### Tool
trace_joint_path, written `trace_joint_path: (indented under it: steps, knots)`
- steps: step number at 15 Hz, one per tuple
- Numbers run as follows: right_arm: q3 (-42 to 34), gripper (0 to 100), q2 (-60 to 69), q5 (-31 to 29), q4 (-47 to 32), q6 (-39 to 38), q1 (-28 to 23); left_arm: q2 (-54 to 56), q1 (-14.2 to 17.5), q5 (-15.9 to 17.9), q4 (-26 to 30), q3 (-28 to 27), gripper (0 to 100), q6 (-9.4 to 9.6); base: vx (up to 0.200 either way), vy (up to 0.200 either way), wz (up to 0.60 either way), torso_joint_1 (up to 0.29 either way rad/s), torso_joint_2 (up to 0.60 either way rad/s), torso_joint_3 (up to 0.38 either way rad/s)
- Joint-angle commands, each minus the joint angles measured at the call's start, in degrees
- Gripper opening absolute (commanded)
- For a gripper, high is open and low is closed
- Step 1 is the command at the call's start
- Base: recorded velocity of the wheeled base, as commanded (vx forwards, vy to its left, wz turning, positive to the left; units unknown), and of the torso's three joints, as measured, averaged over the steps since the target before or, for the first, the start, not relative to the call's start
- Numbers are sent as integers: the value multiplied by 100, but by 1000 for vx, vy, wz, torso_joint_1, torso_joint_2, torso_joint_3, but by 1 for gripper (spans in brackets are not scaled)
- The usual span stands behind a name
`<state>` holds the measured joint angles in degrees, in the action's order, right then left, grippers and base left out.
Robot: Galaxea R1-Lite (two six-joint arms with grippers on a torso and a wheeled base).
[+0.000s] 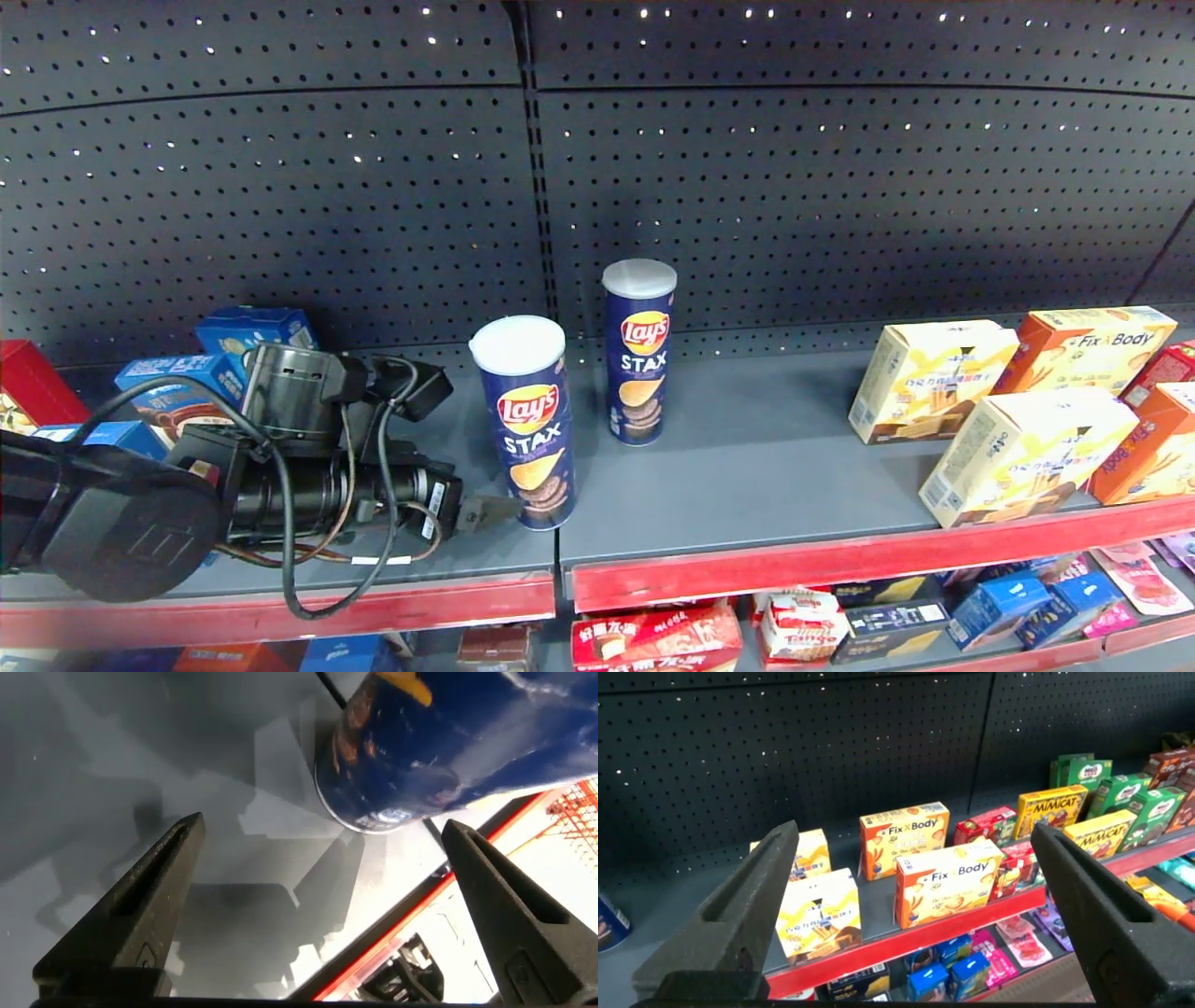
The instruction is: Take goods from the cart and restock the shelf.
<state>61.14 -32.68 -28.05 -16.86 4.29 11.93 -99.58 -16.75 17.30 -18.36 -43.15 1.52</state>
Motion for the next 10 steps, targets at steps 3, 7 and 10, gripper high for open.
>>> trace_joint_path:
  steps: [3, 7, 10]
  knots:
    - [-5, 100, -1, 1, -2, 2, 2, -35, -39, 2, -1, -35, 100, -3, 0, 0, 0, 0, 0, 0]
    - [4, 100, -1, 1, -2, 2, 2, -35, -39, -113, 8, 0, 100, -21, 0, 0, 0, 0, 0, 0]
    - [21, 100, 8, -7, -2, 2, -7, -35, 31, -359, 34, 35, 100, -29, 0, 0, 0, 0, 0, 0]
